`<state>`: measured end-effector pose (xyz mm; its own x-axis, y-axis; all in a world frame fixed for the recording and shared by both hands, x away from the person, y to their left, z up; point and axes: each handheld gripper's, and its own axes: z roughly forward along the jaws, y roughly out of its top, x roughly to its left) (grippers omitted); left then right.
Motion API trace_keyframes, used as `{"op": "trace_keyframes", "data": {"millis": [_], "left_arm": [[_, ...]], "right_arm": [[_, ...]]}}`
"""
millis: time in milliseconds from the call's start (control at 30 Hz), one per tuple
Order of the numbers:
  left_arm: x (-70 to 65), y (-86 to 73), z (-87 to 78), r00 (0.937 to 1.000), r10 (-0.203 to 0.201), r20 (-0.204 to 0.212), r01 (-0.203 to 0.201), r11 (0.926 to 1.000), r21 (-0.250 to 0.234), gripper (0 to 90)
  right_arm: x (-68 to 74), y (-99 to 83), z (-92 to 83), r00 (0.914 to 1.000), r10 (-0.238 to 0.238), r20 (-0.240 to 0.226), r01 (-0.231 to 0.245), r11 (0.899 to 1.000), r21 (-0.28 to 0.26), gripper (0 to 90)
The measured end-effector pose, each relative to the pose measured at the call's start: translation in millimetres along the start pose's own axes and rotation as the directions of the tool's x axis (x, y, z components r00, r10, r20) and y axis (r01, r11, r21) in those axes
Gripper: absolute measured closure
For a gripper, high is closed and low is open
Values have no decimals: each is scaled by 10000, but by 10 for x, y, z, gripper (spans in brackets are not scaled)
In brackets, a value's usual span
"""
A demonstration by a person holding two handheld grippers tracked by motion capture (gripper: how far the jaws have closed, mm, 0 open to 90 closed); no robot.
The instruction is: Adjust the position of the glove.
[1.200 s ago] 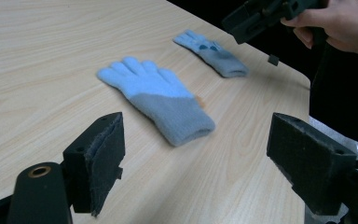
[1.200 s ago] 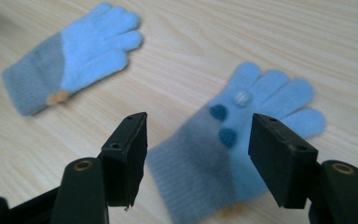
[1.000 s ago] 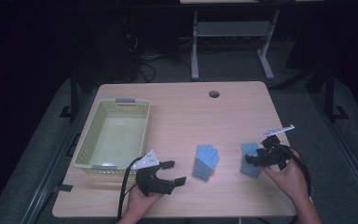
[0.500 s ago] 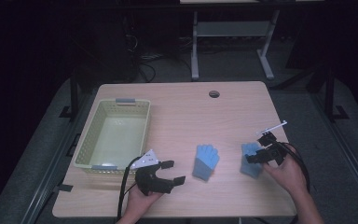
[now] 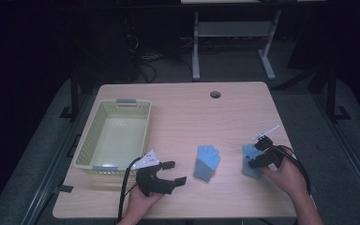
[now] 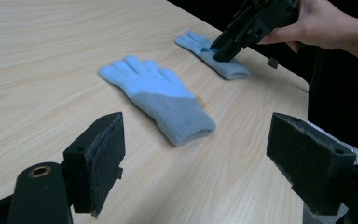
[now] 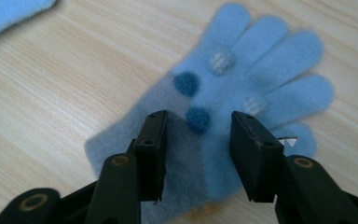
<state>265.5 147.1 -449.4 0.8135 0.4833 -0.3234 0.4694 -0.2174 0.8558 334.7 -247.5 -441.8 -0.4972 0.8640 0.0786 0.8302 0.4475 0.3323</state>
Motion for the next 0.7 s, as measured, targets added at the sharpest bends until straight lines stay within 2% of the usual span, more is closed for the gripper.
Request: {"op": "trace_keyframes", "data": {"millis": [333, 700], "left_arm": [[-2, -2, -2, 10000, 3, -9, -3, 10000, -38, 191], [-1, 1, -19, 9999, -96, 34, 96, 9999, -108, 191]], "right_arm": [[-32, 6, 0, 9999, 105, -43, -105, 9999, -13, 643], [-24, 11, -4, 9997, 208, 84, -207, 9997, -93, 788]]}}
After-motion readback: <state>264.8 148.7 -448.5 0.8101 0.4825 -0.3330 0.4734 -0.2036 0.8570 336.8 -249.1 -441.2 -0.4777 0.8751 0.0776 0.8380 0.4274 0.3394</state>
